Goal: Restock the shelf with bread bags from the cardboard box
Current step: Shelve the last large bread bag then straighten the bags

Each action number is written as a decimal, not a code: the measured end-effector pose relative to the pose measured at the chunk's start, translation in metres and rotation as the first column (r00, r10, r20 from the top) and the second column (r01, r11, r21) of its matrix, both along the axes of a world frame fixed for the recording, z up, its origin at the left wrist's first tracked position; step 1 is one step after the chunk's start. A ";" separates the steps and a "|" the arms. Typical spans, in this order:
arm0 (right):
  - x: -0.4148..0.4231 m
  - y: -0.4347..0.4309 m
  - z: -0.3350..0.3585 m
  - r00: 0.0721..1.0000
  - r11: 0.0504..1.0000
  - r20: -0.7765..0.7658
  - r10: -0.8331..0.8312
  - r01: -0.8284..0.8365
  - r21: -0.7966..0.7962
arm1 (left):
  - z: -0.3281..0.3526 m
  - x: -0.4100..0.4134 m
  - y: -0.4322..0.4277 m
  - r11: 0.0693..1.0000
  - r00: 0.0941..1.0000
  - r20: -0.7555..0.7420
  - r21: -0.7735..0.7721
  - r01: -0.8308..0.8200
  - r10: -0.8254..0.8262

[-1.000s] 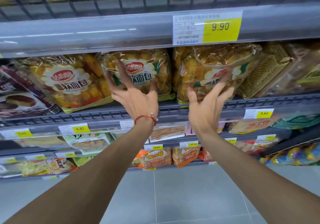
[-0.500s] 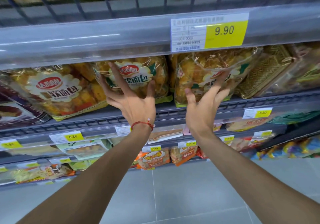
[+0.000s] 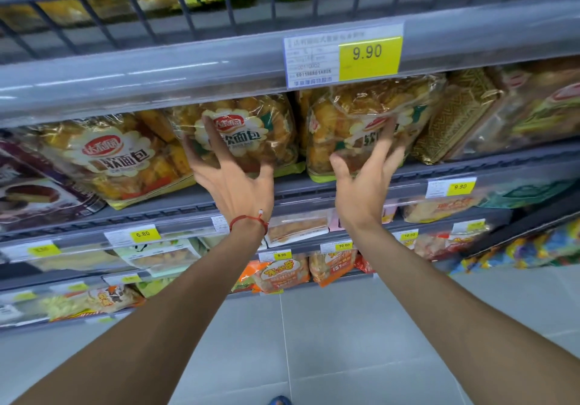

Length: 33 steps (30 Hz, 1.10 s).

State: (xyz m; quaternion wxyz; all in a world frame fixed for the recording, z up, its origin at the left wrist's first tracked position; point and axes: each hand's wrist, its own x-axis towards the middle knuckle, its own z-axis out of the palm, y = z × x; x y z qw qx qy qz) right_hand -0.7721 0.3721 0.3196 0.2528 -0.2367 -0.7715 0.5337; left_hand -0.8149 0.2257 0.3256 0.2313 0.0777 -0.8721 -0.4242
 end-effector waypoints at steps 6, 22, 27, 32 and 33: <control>0.053 0.002 0.024 0.985 0.998 0.159 0.058 -0.055 -0.022 | 0.024 0.058 0.001 0.992 0.956 0.277 0.103 0.071 -0.097; 0.214 -0.083 0.092 0.987 0.992 0.158 -0.032 0.051 -0.118 | 0.086 0.186 -0.074 0.788 0.620 0.489 0.430 0.441 -0.614; 0.265 -0.141 0.086 0.972 0.952 0.121 -0.203 0.224 -0.207 | 0.080 0.206 -0.117 0.697 0.494 0.496 0.440 0.566 -0.714; 0.332 -0.198 0.075 0.910 0.879 0.187 -0.371 0.409 -0.244 | 0.077 0.239 -0.144 0.569 0.344 0.485 0.458 0.684 -0.804; 0.346 -0.208 0.072 0.893 0.861 0.199 -0.404 0.444 -0.246 | 0.074 0.248 -0.147 0.547 0.309 0.497 0.456 0.702 -0.811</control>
